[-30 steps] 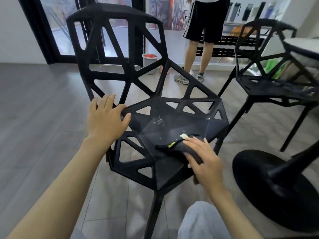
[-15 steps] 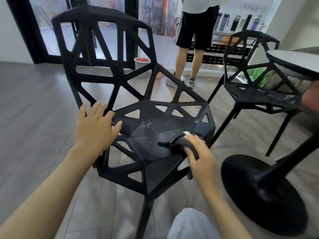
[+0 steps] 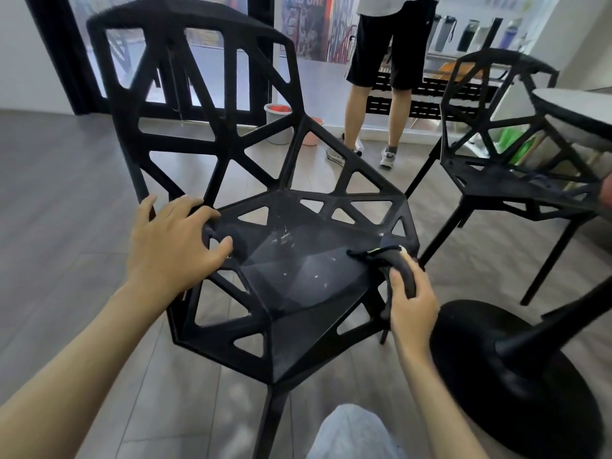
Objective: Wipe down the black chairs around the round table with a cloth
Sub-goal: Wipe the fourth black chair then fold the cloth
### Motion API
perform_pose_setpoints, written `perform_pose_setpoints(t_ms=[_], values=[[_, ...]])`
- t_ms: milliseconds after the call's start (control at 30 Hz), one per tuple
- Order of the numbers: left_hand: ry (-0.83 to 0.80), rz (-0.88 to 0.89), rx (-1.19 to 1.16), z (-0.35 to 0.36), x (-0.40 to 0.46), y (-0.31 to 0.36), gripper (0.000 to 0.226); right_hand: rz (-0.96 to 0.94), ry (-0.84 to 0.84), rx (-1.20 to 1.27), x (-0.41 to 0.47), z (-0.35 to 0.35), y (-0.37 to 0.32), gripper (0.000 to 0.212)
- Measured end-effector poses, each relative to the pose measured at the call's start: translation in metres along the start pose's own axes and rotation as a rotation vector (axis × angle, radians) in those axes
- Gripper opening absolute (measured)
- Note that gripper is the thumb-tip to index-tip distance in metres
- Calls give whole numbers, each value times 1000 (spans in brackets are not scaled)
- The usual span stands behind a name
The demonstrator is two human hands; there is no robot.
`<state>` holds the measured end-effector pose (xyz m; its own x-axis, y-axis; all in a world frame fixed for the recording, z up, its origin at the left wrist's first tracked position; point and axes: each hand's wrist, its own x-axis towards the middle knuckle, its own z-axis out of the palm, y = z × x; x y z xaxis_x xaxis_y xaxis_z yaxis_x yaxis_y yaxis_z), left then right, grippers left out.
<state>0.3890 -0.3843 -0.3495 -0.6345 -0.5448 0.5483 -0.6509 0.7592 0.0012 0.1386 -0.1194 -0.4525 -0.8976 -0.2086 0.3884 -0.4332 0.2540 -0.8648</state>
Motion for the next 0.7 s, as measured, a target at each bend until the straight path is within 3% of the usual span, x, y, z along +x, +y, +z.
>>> perform_pose_setpoints(t_ms=[300,367,533,700], values=[[-117,53,59,-7,2,10,62,38,-102,-199,76,13,-24,28],[-112,27,38,-8,3,9,61,-8,-192,-296,51,18,-47,26],[-73,-10,-22,-7,3,9,59,-420,-505,-444,-30,22,-98,30],[-59,-38,-49,-8,2,8,59,-395,-694,-461,0,15,-96,35]])
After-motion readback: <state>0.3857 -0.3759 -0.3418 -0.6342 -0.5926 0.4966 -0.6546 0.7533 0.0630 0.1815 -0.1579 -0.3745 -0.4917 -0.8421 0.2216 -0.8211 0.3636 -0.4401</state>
